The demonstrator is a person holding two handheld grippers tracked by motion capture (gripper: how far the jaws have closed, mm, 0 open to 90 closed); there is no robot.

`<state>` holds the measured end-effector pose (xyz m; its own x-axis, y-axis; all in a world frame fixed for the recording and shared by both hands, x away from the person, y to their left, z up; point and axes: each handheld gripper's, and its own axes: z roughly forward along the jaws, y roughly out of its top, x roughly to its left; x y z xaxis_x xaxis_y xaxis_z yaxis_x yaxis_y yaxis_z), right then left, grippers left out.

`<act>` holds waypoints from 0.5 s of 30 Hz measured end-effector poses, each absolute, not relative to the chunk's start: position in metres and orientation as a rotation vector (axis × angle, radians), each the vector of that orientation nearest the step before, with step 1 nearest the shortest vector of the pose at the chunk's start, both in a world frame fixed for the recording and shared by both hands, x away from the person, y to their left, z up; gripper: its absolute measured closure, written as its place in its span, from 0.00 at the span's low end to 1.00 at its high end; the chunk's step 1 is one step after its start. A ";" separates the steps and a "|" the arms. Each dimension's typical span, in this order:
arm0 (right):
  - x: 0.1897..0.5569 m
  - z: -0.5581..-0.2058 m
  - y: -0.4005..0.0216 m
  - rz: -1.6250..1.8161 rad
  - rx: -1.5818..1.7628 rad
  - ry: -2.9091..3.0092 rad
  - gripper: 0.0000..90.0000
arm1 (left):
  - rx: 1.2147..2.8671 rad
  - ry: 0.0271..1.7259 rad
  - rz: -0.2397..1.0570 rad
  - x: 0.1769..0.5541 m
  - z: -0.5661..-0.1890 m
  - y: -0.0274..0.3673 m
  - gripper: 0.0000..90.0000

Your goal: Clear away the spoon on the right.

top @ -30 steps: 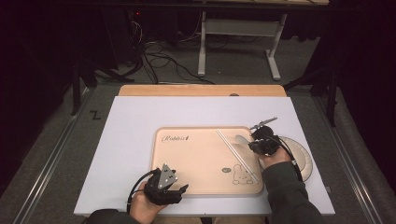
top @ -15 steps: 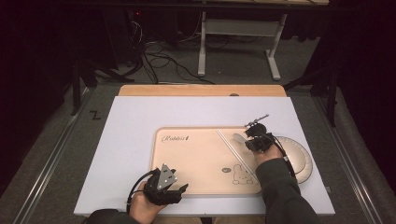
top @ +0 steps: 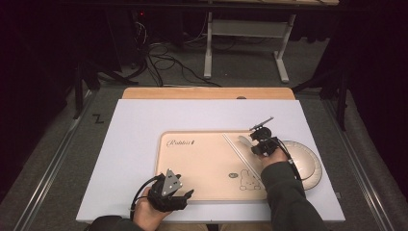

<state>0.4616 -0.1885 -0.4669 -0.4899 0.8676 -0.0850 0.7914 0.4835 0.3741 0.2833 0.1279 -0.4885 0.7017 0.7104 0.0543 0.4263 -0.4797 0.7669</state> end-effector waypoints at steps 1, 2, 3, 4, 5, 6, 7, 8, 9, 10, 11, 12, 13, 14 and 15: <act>0.462 -0.467 -0.188 0.416 1.420 2.472 0.95 | 2.143 0.864 0.476 0.283 -0.489 0.128 0.39; 0.463 -0.467 -0.188 0.419 1.425 2.469 0.95 | 2.143 0.863 0.476 0.283 -0.489 0.128 0.39; 0.463 -0.467 -0.188 0.417 1.429 2.468 0.95 | 2.143 0.863 0.477 0.283 -0.489 0.128 0.39; 0.464 -0.467 -0.187 0.416 1.438 2.465 0.95 | 2.142 0.864 0.479 0.283 -0.489 0.128 0.39; 0.465 -0.467 -0.187 0.417 1.442 2.465 0.95 | 2.140 0.863 0.478 0.283 -0.489 0.128 0.39; 0.466 -0.467 -0.186 0.410 1.442 2.463 0.95 | 2.140 0.863 0.478 0.283 -0.488 0.128 0.39; 0.466 -0.467 -0.185 0.414 1.442 2.467 0.95 | 2.140 0.863 0.480 0.283 -0.488 0.128 0.39; 0.467 -0.468 -0.183 0.411 1.439 2.467 0.95 | 2.142 0.862 0.480 0.283 -0.488 0.128 0.39; 0.467 -0.469 -0.182 0.412 1.439 2.469 0.95 | 2.142 0.862 0.482 0.283 -0.488 0.128 0.39; 0.467 -0.470 -0.181 0.412 1.441 2.472 0.95 | 2.142 0.862 0.483 0.283 -0.488 0.128 0.39; 0.467 -0.470 -0.180 0.408 1.442 2.476 0.95 | 2.142 0.862 0.484 0.283 -0.488 0.128 0.39; 0.468 -0.471 -0.180 0.400 1.438 2.479 0.95 | 2.143 0.862 0.487 0.282 -0.488 0.128 0.39; 0.468 -0.471 -0.179 0.398 1.440 2.481 0.95 | 2.143 0.861 0.488 0.282 -0.488 0.128 0.39; 0.468 -0.472 -0.178 0.395 1.441 2.482 0.95 | 2.142 0.861 0.488 0.282 -0.488 0.128 0.39; 0.469 -0.472 -0.178 0.397 1.443 2.484 0.94 | 2.141 0.860 0.487 0.282 -0.488 0.128 0.39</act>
